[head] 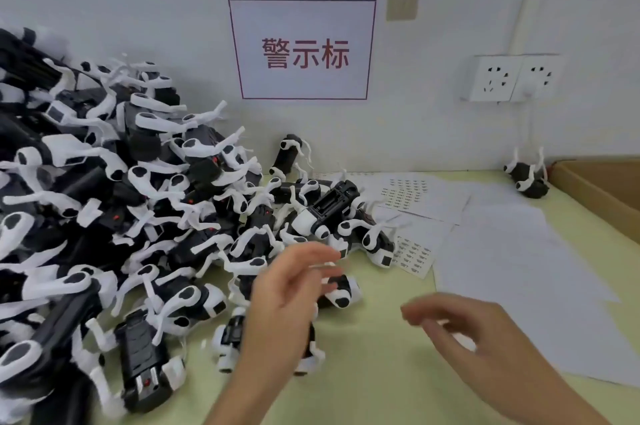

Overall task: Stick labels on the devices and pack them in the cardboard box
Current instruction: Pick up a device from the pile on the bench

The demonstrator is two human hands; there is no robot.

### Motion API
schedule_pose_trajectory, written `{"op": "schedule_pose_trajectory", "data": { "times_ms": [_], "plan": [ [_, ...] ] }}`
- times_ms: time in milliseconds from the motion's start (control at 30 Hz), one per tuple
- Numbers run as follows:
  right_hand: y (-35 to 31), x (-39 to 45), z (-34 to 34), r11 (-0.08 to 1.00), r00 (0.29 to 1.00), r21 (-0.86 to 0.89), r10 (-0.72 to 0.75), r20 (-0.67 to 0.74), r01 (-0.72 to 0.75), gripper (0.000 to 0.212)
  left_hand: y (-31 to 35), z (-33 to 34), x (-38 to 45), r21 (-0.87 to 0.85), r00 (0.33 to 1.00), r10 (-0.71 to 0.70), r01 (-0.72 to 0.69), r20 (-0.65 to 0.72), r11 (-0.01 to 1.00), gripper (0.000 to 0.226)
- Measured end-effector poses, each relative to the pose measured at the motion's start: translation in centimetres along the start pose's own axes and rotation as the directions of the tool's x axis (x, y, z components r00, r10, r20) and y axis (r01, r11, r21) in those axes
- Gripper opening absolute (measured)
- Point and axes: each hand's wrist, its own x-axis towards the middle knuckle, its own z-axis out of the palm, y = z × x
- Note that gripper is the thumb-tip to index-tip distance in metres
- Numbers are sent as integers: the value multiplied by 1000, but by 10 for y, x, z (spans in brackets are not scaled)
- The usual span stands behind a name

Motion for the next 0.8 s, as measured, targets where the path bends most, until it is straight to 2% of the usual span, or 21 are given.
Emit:
{"op": "schedule_pose_trajectory", "data": {
  "times_ms": [33,100,167,300,367,400,467,533,667,733,800],
  "plan": [
    [1,16,9,1000,998,-5,-15,-53,15,41,5,15,2,9,998,41,-41,-51,999,30],
    [12,45,19,1000,990,13,0,-143,2,41,-3,43,20,154,988,144,-135,-51,979,27],
    [22,69,23,1000,983,-11,1,-185,-3,42,-13,57,34,344,974,226,-214,6,914,30],
    [35,102,37,993,980,-100,-75,-183,57,51,-35,67,59,668,928,323,-359,184,652,41],
    [42,110,42,989,981,-143,-62,-186,35,52,-41,65,75,764,917,314,-382,245,521,43],
    [45,112,44,985,980,-171,-59,-189,27,53,-44,62,83,787,921,289,-377,261,488,43],
    [52,114,47,968,982,-251,-53,-184,6,56,-48,54,98,814,935,196,-353,294,462,46],
    [58,114,48,926,987,-377,-39,-156,-23,59,-53,45,112,825,932,167,-363,322,434,51],
    [60,115,47,832,986,-550,-29,-165,-67,53,-49,38,135,824,943,57,-315,328,470,54],
    [59,115,47,811,984,-579,-22,-175,-85,50,-37,42,137,796,949,88,-302,303,524,46],
    [58,115,45,806,982,-583,-12,-186,-101,48,-19,49,130,789,922,235,-386,309,478,34]
  ]
}}
